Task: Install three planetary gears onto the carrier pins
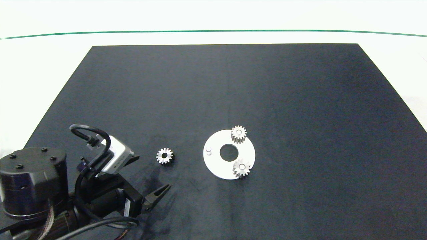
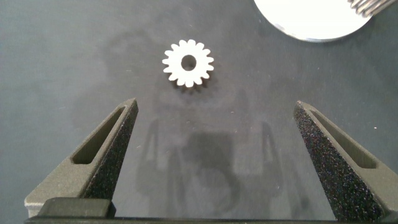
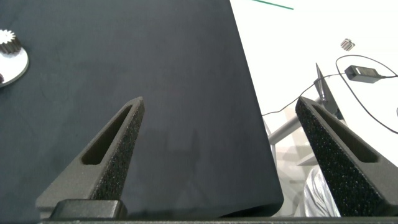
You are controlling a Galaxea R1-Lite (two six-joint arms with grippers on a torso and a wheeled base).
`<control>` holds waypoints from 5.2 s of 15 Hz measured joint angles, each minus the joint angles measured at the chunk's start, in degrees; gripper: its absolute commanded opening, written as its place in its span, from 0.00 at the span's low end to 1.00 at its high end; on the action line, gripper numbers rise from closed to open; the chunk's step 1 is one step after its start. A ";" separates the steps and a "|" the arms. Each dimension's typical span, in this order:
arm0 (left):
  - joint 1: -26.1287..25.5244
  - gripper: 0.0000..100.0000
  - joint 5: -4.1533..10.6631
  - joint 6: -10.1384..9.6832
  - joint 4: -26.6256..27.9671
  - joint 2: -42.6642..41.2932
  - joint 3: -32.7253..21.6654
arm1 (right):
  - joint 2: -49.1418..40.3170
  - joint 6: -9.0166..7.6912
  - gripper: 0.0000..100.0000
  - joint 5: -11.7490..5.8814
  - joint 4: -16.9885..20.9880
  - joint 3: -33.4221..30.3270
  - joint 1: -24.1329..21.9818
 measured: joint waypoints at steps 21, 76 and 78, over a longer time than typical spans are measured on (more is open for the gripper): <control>1.74 0.86 2.65 1.52 -9.33 16.26 -6.08 | -1.10 0.24 1.00 1.18 1.96 0.22 -0.20; -4.30 0.00 2.76 0.85 8.59 8.55 -15.30 | 0.61 5.68 1.00 1.62 14.20 1.51 0.46; -6.49 0.00 3.55 0.50 12.63 6.31 -18.63 | 0.71 5.71 1.00 1.63 14.20 1.51 0.50</control>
